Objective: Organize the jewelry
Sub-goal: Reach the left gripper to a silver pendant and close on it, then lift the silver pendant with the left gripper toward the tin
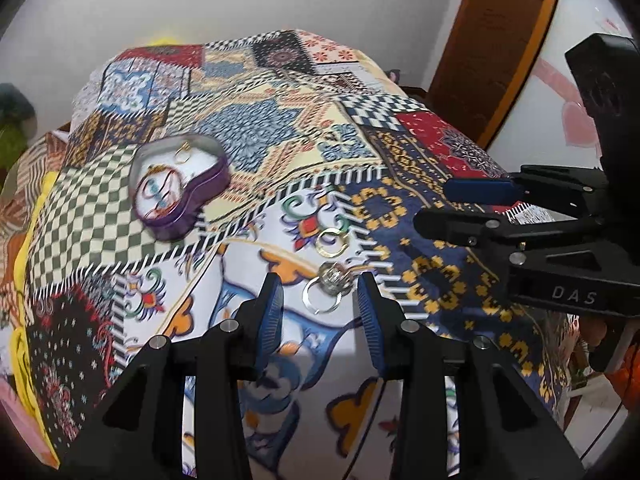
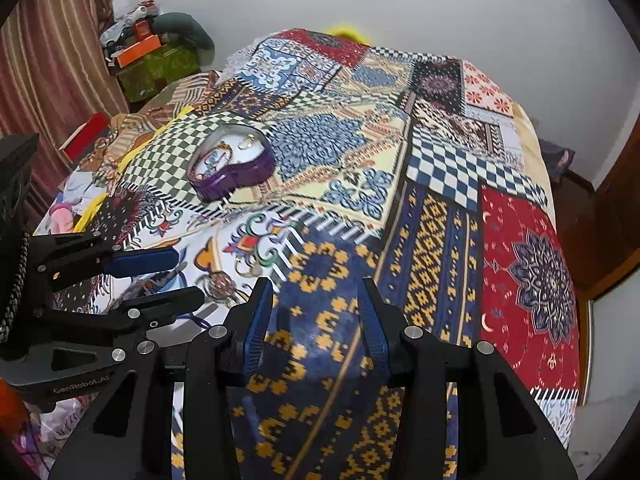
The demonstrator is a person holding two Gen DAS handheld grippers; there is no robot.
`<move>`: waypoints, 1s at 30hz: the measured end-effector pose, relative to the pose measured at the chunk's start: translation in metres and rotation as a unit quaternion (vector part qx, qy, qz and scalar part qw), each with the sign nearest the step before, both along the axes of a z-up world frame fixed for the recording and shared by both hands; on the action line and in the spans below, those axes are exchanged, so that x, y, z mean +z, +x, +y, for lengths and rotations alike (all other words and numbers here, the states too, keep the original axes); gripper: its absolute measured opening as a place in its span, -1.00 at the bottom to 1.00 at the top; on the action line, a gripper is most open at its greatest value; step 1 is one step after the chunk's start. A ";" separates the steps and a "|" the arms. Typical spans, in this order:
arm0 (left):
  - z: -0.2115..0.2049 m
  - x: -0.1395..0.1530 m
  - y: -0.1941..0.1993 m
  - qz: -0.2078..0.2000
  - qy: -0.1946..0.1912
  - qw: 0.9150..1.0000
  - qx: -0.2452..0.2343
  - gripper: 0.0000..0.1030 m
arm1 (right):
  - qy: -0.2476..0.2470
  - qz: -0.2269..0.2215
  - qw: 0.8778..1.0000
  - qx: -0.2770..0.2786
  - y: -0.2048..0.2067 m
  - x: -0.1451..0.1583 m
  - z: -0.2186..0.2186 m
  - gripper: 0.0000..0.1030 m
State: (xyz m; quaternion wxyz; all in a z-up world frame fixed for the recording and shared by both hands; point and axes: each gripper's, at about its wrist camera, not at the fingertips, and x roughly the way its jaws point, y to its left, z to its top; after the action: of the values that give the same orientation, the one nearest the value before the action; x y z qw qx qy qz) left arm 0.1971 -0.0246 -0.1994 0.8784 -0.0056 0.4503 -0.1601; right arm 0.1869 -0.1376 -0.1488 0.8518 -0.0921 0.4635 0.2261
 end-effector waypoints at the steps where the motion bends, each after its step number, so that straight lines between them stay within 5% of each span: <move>1: -0.003 0.000 0.002 -0.001 0.002 1.000 -0.003 -0.26 | 0.004 0.003 1.000 -0.003 0.000 -0.001 -0.003 -0.22; 11: -0.015 -0.010 0.010 -0.005 0.017 1.000 -0.022 -0.39 | 0.020 0.020 1.000 -0.009 0.000 -0.004 -0.013 -0.22; 13: -0.015 -0.011 0.011 -0.003 0.015 1.000 -0.024 -0.63 | 0.021 0.018 1.000 -0.007 -0.001 -0.003 -0.011 -0.22; 21: -0.014 -0.005 0.006 -0.013 0.017 0.999 -0.028 -0.63 | 0.007 0.005 1.000 0.004 -0.003 -0.003 -0.003 -0.22; 24: -0.010 0.000 0.001 -0.014 0.008 0.999 -0.029 -0.91 | 0.007 0.007 1.000 0.004 -0.001 -0.003 -0.002 -0.22; 30: 0.007 0.005 -0.008 -0.010 -0.007 1.000 -0.023 -0.91 | 0.012 0.015 1.000 0.001 0.002 -0.005 -0.001 -0.22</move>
State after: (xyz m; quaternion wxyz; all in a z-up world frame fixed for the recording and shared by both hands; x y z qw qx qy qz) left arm 0.1894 -0.0173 -0.1943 0.8789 0.0007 0.4404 -0.1833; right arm 0.1890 -0.1391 -0.1536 0.8459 -0.0792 0.4731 0.2333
